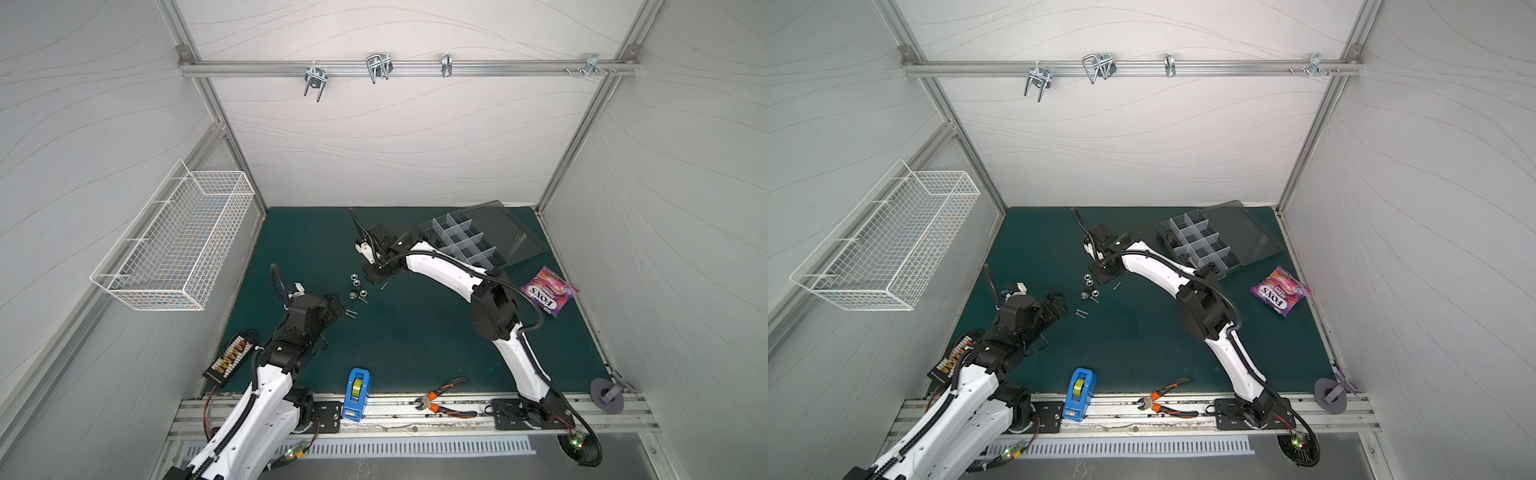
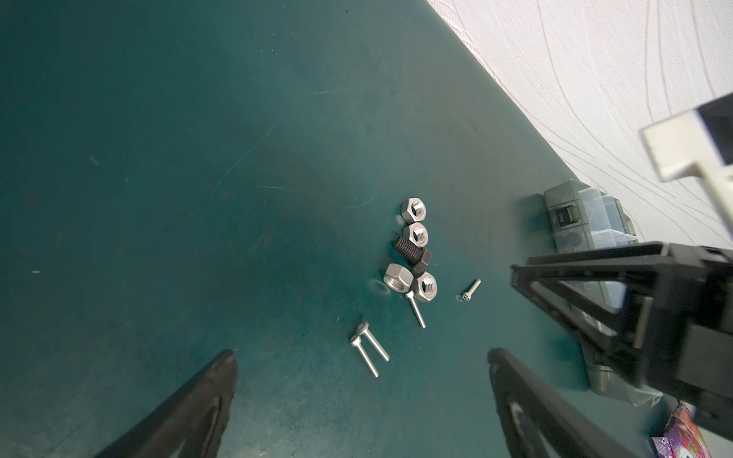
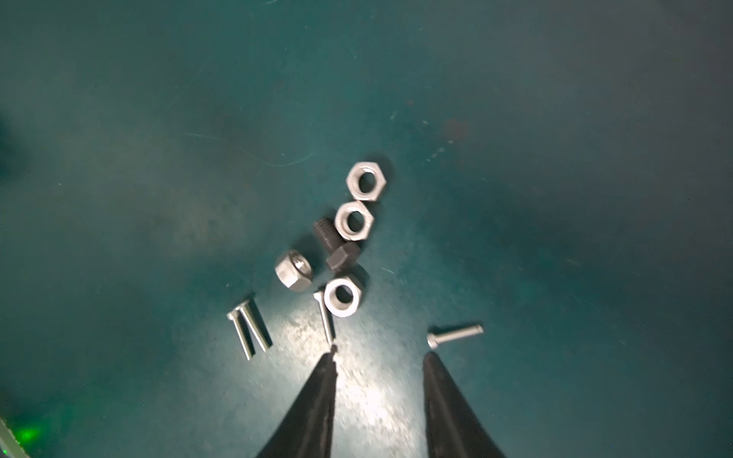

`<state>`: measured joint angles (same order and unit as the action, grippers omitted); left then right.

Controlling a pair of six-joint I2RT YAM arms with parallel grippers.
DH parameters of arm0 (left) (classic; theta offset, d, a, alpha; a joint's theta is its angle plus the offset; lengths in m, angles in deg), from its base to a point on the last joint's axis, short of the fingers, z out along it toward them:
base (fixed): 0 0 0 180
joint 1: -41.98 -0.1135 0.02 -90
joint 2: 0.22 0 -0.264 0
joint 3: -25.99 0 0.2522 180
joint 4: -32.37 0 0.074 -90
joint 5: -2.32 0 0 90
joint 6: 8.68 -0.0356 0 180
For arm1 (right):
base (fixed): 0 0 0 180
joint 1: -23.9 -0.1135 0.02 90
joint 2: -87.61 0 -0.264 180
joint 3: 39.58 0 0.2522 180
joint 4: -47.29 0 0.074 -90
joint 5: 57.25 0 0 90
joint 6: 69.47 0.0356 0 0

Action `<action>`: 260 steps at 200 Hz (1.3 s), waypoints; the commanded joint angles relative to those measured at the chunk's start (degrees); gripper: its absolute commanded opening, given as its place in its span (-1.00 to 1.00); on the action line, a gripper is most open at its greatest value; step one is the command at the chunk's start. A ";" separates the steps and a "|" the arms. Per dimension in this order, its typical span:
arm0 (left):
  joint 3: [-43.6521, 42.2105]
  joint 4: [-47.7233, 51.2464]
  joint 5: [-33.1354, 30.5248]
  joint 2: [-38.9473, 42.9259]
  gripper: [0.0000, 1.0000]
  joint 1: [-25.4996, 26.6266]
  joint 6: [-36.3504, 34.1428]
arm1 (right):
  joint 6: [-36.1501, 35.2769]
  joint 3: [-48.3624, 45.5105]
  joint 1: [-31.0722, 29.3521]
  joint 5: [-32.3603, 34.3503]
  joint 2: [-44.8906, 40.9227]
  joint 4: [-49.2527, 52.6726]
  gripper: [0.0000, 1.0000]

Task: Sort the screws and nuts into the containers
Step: 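Move the right gripper back over the pile toward the last black bolt, then lower the right gripper and close it on the black bolt beside the nuts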

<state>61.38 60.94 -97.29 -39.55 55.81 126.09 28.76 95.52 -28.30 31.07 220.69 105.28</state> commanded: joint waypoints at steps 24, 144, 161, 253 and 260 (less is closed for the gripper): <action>1.65 0.05 -0.49 0.57 0.99 0.06 0.40 | 3.07 5.13 -1.55 -0.85 5.24 0.31 0.11; 0.92 -0.09 -0.07 0.40 0.99 0.06 0.77 | 2.47 14.00 -2.90 3.16 13.69 2.62 0.19; 0.87 -0.13 -0.13 0.40 0.99 0.06 0.77 | 2.42 14.66 -2.90 3.22 14.47 2.81 0.19; 0.78 -0.13 -0.15 0.46 0.99 0.06 0.83 | 1.86 15.62 -2.99 3.59 16.54 4.32 0.12; 0.74 -0.11 -0.15 0.40 0.99 0.06 0.82 | 1.73 15.68 -2.99 3.75 16.65 4.58 0.11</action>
<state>61.38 61.27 -97.24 -39.53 55.81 126.14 31.21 110.08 -30.75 34.00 235.81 107.24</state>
